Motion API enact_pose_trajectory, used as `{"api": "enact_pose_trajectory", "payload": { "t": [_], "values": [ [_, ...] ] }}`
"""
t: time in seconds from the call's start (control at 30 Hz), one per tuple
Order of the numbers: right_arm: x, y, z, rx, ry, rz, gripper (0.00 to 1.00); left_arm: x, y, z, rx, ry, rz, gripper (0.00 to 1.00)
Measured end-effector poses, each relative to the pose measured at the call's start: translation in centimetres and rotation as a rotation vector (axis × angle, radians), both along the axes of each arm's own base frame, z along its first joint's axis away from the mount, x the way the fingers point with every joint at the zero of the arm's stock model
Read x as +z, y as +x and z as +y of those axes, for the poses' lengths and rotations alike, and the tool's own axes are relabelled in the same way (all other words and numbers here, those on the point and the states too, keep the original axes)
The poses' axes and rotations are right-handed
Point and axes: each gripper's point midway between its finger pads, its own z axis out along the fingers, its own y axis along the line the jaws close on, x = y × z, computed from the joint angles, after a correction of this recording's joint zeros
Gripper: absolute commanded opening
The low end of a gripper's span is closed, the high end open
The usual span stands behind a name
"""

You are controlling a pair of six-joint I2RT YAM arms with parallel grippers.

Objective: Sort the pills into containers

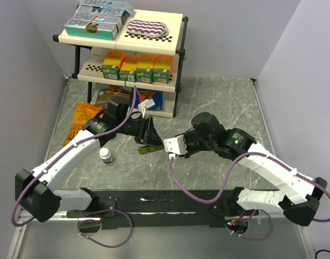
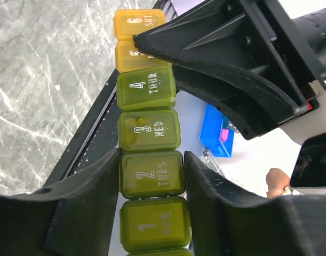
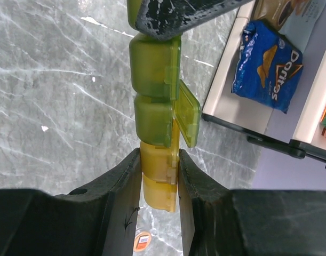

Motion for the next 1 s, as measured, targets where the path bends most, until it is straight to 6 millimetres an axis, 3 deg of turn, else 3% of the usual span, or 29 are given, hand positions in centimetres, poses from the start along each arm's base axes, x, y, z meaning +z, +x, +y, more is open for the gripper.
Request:
{"api": "enact_pose_trajectory", "payload": {
  "t": [0.07,0.1,0.2,0.37,0.47,0.7,0.8,1.0],
  "values": [
    [-0.1,0.0,-0.1,-0.002,-0.004,0.0,0.08,-0.4,0.0,0.0,-0.005,0.011,0.002,0.31],
    [-0.3,0.0,-0.1,-0.003,-0.006,0.002,0.08,-0.5,0.0,0.0,-0.009,0.015,0.006,0.2],
    [-0.7,-0.1,-0.2,-0.002,-0.016,0.011,0.09,-1.1,-0.1,-0.1,-0.022,0.027,0.014,0.01],
    [-1.0,-0.5,-0.2,0.001,-0.016,0.037,0.15,-1.4,-0.6,-0.2,-0.053,0.035,0.004,0.01],
    [-1.3,-0.8,-0.3,-0.001,-0.017,0.056,0.26,-1.8,-0.9,-0.4,-0.068,0.048,-0.017,0.01],
    [-2.9,-1.2,-0.3,-0.025,-0.02,0.114,0.76,-4.0,-0.9,-1.3,-0.051,0.14,-0.146,0.01],
    [-2.7,-1.4,0.4,-0.021,0.019,0.131,0.88,-5.8,-0.5,-1.3,-0.027,0.191,-0.189,0.01],
    [-2.3,-1.8,0.5,-0.028,0.079,0.196,0.93,-8.9,1.6,-0.5,0.047,0.277,-0.296,0.01]
  ]
}}
